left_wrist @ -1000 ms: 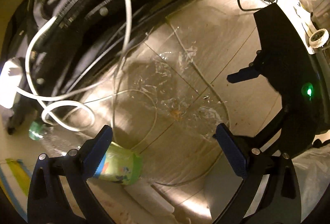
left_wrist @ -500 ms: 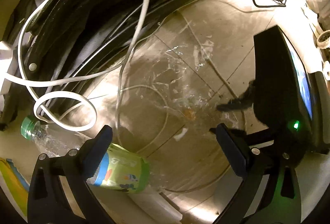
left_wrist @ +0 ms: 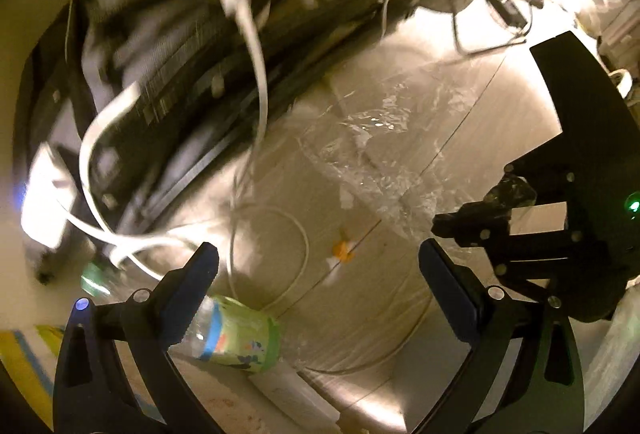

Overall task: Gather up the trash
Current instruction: 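Pinch the clear plastic scrap with the right tool and lift it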

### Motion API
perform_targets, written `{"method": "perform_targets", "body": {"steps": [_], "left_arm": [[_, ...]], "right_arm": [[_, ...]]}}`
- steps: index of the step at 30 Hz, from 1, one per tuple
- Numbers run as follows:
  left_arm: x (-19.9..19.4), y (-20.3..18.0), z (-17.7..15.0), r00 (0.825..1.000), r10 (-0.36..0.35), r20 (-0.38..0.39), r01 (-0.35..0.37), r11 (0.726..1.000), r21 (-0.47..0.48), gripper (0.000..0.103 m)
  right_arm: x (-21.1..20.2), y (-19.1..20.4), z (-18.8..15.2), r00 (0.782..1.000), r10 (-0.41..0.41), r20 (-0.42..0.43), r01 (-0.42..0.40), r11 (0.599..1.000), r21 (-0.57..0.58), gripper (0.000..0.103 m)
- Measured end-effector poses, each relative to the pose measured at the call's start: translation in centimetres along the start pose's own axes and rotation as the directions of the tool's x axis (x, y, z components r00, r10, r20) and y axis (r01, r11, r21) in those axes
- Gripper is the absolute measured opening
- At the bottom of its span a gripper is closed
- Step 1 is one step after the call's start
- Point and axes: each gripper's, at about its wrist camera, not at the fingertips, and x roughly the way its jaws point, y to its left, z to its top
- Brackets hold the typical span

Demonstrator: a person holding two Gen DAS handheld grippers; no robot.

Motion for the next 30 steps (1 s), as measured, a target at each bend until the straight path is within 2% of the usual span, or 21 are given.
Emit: {"method": "perform_targets", "body": {"steps": [5, 10, 17, 23, 30], "left_arm": [[-5.1, -0.9, 2.1, 0.999, 0.017, 0.047, -0.02, 0.998, 0.057, 0.097], [-11.4, -1.1, 4.0, 0.995, 0.017, 0.098, -0.021, 0.999, 0.043, 0.097], [-19.2, -2.1, 4.3, 0.992, 0.025, 0.126, -0.029, 0.999, 0.03, 0.097], [-26.0, -3.9, 2.5, 0.988, 0.03, 0.15, -0.029, 1.0, -0.013, 0.097], [-33.0, -6.4, -2.5, 0.989, 0.031, 0.148, -0.013, 0.993, -0.118, 0.097]], "right_arm": [[-5.8, 0.0, 1.2, 0.999, -0.026, 0.032, 0.026, 1.0, 0.004, 0.004], [-12.8, 1.3, 2.5, 0.996, -0.029, 0.079, 0.029, 1.0, -0.003, 0.004], [-22.6, 4.5, 2.9, 0.99, -0.012, 0.14, 0.016, 1.0, -0.027, 0.004], [-28.8, 7.5, 1.6, 0.988, 0.026, 0.153, -0.018, 0.998, -0.053, 0.004], [-33.3, 12.2, -2.6, 0.992, 0.09, 0.086, -0.082, 0.993, -0.088, 0.004]]}}
